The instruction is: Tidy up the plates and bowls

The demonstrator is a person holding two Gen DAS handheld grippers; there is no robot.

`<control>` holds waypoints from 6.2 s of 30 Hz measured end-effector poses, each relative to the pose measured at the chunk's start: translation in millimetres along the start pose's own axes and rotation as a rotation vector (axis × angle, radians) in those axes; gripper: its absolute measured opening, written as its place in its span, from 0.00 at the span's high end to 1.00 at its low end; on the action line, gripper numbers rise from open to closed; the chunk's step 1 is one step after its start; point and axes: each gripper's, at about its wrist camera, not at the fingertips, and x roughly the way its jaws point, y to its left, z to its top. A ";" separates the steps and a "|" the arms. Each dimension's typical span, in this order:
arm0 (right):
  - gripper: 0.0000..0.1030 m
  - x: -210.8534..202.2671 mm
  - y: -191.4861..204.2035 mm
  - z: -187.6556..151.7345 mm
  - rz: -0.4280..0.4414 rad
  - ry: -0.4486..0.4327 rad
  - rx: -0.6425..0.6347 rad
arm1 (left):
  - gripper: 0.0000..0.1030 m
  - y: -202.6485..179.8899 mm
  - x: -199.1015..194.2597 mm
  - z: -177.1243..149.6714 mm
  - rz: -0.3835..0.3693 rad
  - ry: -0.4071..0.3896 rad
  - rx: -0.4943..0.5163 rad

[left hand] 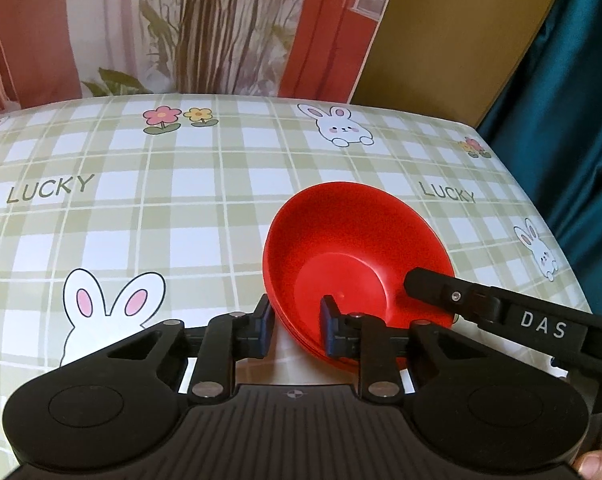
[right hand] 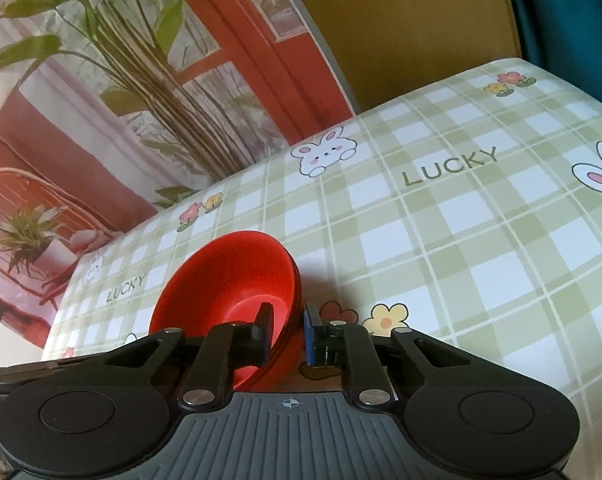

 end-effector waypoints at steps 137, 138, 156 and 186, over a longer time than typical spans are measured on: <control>0.90 -91.5 82.8 -95.9 0.013 0.111 -0.172 | 0.75 -9.6 -140.8 -129.3 0.095 -0.099 -0.083; 0.90 -91.4 82.9 -96.0 0.013 0.112 -0.173 | 0.75 -9.1 -141.7 -130.6 0.095 -0.098 -0.083; 0.84 -95.7 89.2 -98.4 -0.048 0.078 -0.266 | 0.73 -11.1 -148.4 -131.1 0.110 -0.124 -0.092; 0.12 -125.8 103.9 -73.5 -0.077 -0.076 -0.367 | 0.23 -25.2 -195.6 -102.4 0.294 -0.348 -0.027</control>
